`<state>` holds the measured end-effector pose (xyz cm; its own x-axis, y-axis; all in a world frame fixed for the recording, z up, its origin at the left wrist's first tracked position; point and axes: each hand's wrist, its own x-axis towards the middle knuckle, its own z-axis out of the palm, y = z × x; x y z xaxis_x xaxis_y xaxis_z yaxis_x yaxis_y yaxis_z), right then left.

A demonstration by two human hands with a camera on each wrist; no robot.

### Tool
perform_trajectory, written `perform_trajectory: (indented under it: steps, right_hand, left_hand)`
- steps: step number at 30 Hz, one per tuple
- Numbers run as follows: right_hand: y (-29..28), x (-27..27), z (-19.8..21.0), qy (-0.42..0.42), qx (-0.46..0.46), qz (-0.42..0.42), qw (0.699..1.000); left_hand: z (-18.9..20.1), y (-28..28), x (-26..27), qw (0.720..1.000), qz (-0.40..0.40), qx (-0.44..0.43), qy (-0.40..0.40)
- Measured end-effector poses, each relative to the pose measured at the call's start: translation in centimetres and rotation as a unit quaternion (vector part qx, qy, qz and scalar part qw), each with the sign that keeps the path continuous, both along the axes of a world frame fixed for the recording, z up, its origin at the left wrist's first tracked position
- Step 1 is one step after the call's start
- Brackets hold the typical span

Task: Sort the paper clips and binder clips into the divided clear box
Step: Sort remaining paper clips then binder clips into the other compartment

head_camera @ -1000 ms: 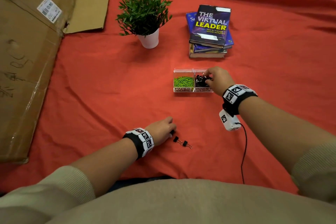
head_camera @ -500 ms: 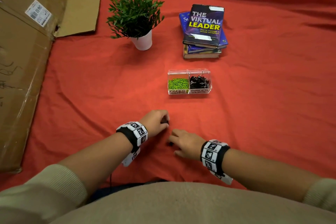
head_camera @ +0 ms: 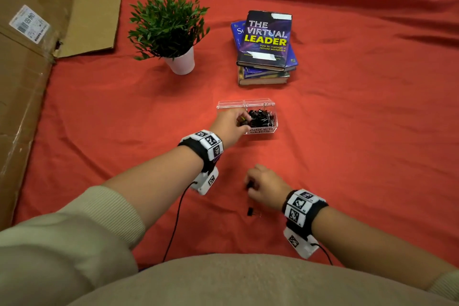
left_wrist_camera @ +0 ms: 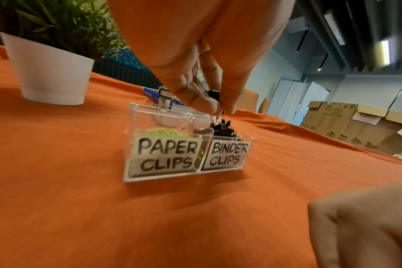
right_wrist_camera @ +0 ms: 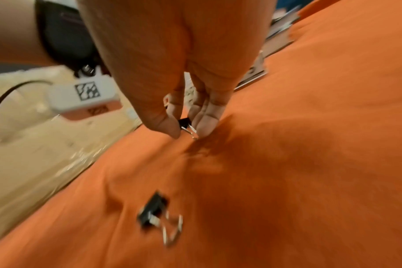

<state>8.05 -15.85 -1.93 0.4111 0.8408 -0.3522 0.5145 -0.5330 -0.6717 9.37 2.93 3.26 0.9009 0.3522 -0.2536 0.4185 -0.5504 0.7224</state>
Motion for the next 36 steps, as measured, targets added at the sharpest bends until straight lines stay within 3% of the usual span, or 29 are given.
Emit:
perform_trajectory:
  steps: [5, 10, 12, 14, 18, 21, 25, 28, 32, 36]
  right_hand:
    - [0.1, 5.3, 1.2, -0.002, 0.048, -0.173, 0.984]
    - [1.7, 11.2, 3.6, -0.053, 0.091, -0.259, 0.960]
    - [2.6, 13.0, 4.0, -0.084, 0.098, -0.257, 0.958]
    - [3.5, 14.2, 4.1, -0.115, 0.084, -0.231, 0.963]
    - [4.8, 15.0, 3.7, -0.150, 0.049, -0.170, 0.973]
    - [5.2, 14.9, 3.3, -0.166, 0.031, -0.148, 0.974]
    - [5.1, 14.4, 3.1, -0.185, 0.011, -0.129, 0.974]
    - [5.0, 14.2, 3.1, -0.188, -0.007, -0.118, 0.975]
    - [4.7, 14.0, 2.8, -0.193, -0.014, -0.088, 0.977]
    - [4.7, 14.1, 2.9, -0.201, 0.003, -0.105, 0.974]
  left_hand:
    - [-0.2, -0.5, 3.9, 1.000, -0.001, 0.025, -0.001]
    - [-0.9, -1.4, 2.4, 0.994, -0.061, 0.095, 0.011]
    - [-0.9, -2.4, 0.1, 0.989, -0.101, 0.109, -0.001]
    - [-1.3, -3.8, -2.9, 0.975, -0.191, 0.114, 0.022]
    - [-3.2, -6.6, -9.2, 0.915, -0.364, 0.122, 0.126]
    - [-4.5, -7.6, -11.5, 0.889, -0.410, 0.128, 0.161]
    - [-5.1, -7.7, -12.1, 0.890, -0.412, 0.129, 0.148]
    - [-4.6, -7.2, -11.4, 0.909, -0.378, 0.129, 0.124]
    - [-2.8, -4.7, -7.1, 0.959, -0.252, 0.126, 0.027]
    - [-1.1, -1.6, -0.7, 0.977, -0.133, 0.160, -0.047]
